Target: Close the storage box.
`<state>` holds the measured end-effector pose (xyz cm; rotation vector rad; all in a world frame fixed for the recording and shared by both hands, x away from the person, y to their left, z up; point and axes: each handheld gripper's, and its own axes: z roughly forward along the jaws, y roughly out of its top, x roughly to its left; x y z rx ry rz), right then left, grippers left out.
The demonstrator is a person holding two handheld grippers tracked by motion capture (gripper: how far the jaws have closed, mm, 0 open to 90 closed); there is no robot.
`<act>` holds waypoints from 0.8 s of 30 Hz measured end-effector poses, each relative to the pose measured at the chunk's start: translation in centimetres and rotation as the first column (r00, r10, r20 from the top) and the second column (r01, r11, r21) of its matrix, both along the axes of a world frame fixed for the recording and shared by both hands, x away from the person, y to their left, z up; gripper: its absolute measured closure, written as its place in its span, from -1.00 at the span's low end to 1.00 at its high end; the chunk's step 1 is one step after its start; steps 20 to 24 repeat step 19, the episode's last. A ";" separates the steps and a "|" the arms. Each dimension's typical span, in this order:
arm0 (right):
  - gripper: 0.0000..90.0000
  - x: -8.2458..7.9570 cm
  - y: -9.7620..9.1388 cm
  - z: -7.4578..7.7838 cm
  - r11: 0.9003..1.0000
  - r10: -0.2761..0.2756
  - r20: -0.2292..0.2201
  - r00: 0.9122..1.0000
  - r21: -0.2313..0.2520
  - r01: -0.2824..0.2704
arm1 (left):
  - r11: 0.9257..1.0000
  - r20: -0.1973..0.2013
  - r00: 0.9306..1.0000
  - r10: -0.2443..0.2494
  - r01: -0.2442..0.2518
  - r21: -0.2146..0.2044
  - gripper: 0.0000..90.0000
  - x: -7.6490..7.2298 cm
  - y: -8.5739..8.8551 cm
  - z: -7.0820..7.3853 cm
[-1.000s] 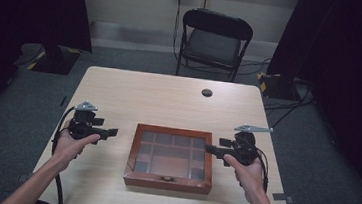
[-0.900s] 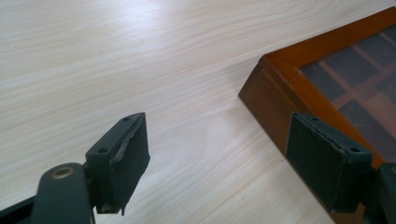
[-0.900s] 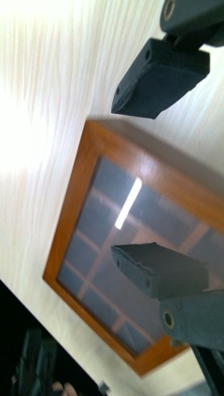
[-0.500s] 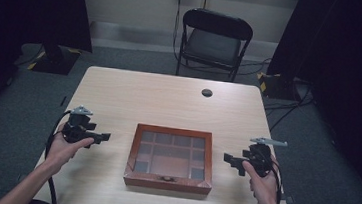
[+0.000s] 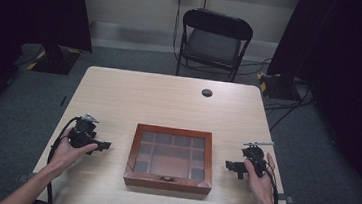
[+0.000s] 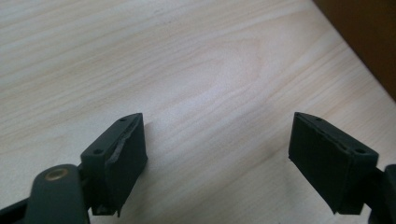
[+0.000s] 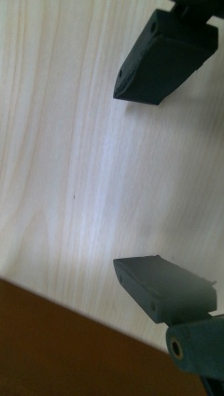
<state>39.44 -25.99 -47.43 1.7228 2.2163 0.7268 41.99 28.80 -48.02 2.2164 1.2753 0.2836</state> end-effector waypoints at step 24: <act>-1.00 -0.5 1.0 -2.7 0.998 -0.023 0.261 0.965 -0.050 0.037 | 0.999 0.210 0.977 0.026 -0.020 -0.028 -1.00 -0.6 -0.2 -2.3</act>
